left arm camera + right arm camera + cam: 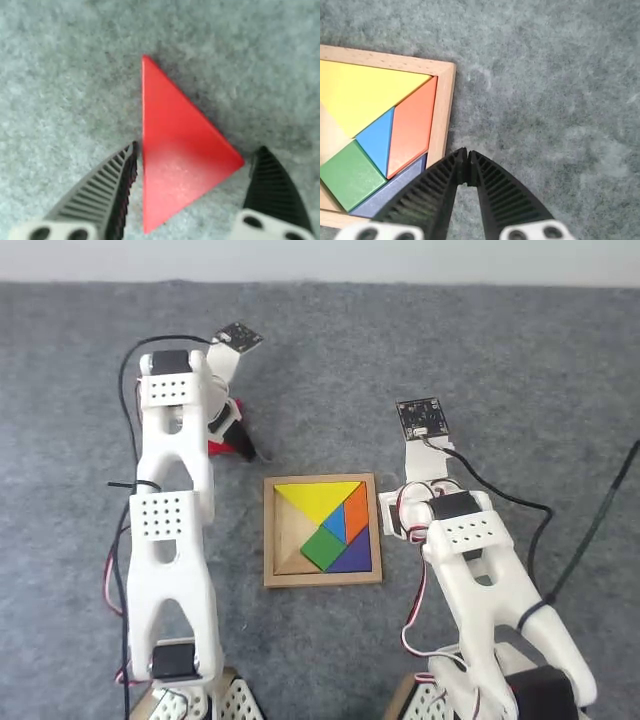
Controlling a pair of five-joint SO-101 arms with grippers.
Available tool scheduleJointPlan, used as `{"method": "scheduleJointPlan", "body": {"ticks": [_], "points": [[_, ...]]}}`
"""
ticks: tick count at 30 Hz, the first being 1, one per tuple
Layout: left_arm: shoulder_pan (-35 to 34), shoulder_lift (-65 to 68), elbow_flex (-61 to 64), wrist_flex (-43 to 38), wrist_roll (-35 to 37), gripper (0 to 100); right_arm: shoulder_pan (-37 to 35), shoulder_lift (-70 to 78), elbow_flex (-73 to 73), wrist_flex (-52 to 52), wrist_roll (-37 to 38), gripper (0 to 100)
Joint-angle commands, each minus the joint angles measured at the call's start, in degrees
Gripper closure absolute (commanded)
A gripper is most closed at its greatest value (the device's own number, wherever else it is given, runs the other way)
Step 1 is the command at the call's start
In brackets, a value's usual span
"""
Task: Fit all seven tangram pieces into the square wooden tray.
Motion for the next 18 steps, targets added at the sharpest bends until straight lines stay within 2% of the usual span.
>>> {"method": "scheduleJointPlan", "body": {"ticks": [1,10,18], "points": [[-0.26,-0.09,-2.51,-0.79,0.97,65,-0.04,-2.86,-0.62,-0.92,0.62,98.9],[-0.18,0.00,-2.42,0.44,-4.40,70,-0.04,-2.86,-0.62,-0.92,0.62,98.9],[-0.09,-0.18,-2.68,1.76,-5.01,74,-0.04,-2.86,-0.62,-1.01,0.62,98.9]]}}
